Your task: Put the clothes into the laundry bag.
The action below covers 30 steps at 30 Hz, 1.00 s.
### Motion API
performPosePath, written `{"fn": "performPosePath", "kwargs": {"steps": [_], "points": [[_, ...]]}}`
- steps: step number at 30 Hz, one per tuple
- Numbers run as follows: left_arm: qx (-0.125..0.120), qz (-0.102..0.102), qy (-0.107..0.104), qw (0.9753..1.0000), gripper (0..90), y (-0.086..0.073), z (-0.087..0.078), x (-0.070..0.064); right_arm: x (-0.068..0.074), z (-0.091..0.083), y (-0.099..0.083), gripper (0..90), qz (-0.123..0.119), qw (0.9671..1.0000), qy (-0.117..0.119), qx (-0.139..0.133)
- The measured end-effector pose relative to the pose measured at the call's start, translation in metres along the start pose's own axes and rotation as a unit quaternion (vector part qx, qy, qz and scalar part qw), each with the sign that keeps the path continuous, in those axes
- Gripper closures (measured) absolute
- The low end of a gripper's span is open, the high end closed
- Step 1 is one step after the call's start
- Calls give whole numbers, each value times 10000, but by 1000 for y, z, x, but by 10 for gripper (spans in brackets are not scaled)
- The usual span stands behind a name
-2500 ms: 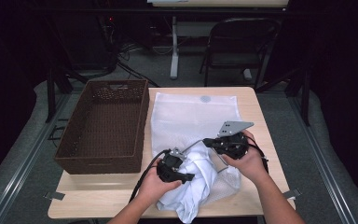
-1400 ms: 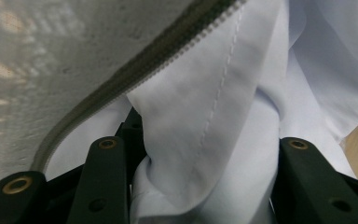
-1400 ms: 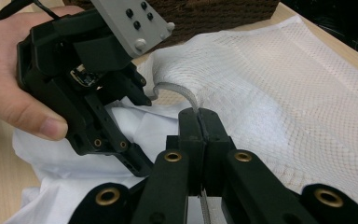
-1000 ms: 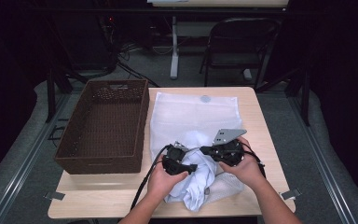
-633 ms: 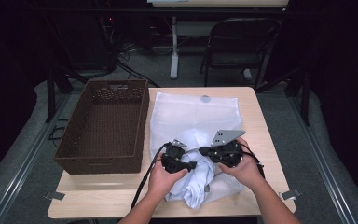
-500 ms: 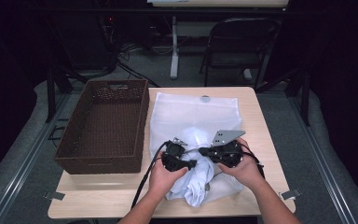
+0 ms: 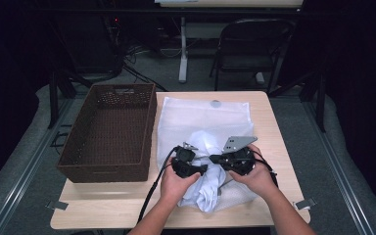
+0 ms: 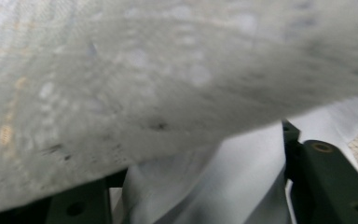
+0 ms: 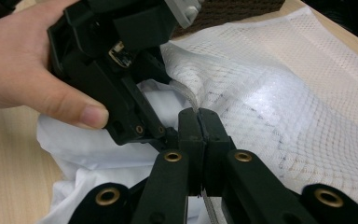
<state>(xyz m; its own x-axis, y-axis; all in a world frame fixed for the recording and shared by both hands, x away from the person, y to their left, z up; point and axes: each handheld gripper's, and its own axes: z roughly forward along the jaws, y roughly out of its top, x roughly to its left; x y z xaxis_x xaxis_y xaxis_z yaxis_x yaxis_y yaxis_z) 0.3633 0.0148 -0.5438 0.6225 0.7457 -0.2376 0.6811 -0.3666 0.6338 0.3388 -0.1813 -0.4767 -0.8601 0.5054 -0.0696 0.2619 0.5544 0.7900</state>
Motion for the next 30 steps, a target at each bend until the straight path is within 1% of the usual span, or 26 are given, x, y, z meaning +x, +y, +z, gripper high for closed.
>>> {"fn": "performPosePath", "kwargs": {"steps": [1,2,4,6,8,9,11,12,14,18,20,22,23,24,26,28,30], "points": [[17,38,5,10000,373,0,0,0,-1,0,-1,893,12,10000,-7,-5],[43,33,-11,10000,351,0,-1,0,-1,0,-1,893,24,10000,-12,-8],[64,44,-41,10000,326,0,-4,0,-1,1,-1,892,28,10000,-34,2],[60,79,-5,10000,299,0,-7,0,-1,1,-1,893,16,10000,-50,15],[9,42,-9,10000,293,-1,-13,-3,-2,2,-2,893,27,10000,-51,19],[6,75,-13,10000,293,-1,-16,-3,-2,2,-2,892,37,10000,-51,28],[-72,72,-50,9999,293,-2,-22,-5,-2,3,-2,893,47,10000,-50,32],[-111,23,-100,9999,292,-3,-25,-7,-2,3,-2,893,41,10000,-48,25],[-148,42,-138,9998,292,-4,-31,-8,-2,2,-2,893,37,10000,-50,16],[-56,67,-194,9998,287,-7,-39,-9,-3,1,-2,893,65,10000,-63,-12],[38,177,-159,9997,287,-9,-41,-9,-3,1,-2,892,83,9999,-65,-20],[131,235,-184,9995,286,-12,-42,-8,-3,1,-2,892,74,10000,-60,-26],[136,196,-203,9995,284,-13,-42,-9,-3,1,-2,892,64,10000,-55,-22],[145,227,-225,9994,284,-14,-43,-8,-3,1,-2,892,69,10000,-55,-25],[124,164,-344,9992,284,-18,-43,-8,-2,1,-2,892,43,10000,-57,-18],[201,167,-452,9986,284,-22,-43,-9,-2,2,-2,893,42,10000,-54,-22],[165,150,-464,9987,281,-25,-42,-10,-1,2,-2,892,42,10000,-47,-5]]}}
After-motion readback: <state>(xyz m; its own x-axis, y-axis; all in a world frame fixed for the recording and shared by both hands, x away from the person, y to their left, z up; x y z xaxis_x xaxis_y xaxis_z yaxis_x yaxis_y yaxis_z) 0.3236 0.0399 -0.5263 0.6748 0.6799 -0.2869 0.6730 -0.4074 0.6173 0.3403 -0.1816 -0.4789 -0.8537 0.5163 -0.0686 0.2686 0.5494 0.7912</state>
